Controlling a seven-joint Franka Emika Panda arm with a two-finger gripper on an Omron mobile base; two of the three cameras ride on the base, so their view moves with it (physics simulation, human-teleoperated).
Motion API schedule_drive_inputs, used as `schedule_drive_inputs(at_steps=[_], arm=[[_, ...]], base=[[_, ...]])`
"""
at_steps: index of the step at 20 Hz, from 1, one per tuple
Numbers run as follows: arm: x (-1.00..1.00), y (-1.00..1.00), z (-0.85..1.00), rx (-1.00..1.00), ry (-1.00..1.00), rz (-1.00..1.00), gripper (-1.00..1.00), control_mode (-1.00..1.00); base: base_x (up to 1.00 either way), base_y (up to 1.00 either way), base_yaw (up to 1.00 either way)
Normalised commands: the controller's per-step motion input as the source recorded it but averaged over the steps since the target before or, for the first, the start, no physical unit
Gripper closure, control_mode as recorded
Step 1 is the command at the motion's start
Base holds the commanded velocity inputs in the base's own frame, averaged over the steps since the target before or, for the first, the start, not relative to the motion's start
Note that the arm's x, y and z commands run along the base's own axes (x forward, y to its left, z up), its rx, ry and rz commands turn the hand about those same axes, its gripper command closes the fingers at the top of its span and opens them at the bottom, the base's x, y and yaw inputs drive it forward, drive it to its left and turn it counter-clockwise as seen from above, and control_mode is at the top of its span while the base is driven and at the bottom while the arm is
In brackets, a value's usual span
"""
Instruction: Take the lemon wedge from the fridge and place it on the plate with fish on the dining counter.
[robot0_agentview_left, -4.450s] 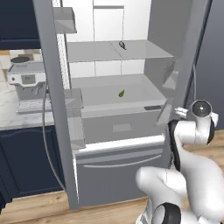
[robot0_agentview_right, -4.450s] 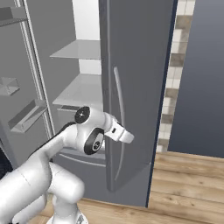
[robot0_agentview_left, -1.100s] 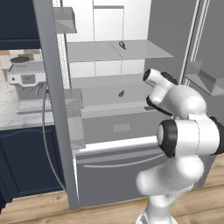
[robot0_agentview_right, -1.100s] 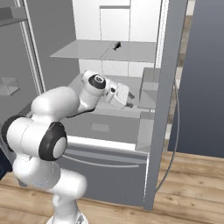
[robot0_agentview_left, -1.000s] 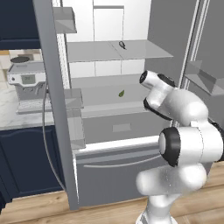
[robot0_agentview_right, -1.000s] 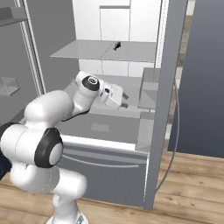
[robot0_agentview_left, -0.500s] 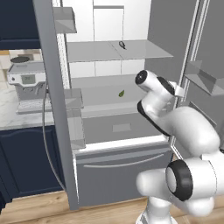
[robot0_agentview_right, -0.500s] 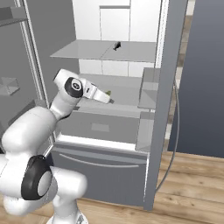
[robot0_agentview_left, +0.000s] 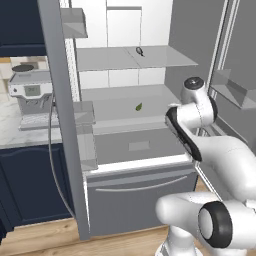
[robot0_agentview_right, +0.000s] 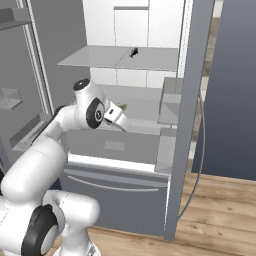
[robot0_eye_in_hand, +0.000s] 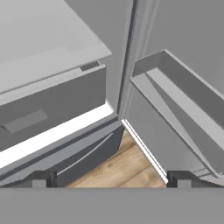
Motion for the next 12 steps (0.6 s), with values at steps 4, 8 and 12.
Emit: schedule_drive_inputs(at_steps=[4, 8, 12], arm=[[0.0, 0.01, 0.0, 0.14, -0.06, 0.02, -1.0, -1.0], [0.0, 0.69, 0.15, 0.01, -0.12, 0.08, -1.0, -1.0], [0.0, 0.24, 0.07, 0.04, -0.1, 0.09, -1.0, -1.0]], base=[[0.0, 0.0, 0.0], [0.0, 0.0, 0.0], [0.0, 0.0, 0.0]])
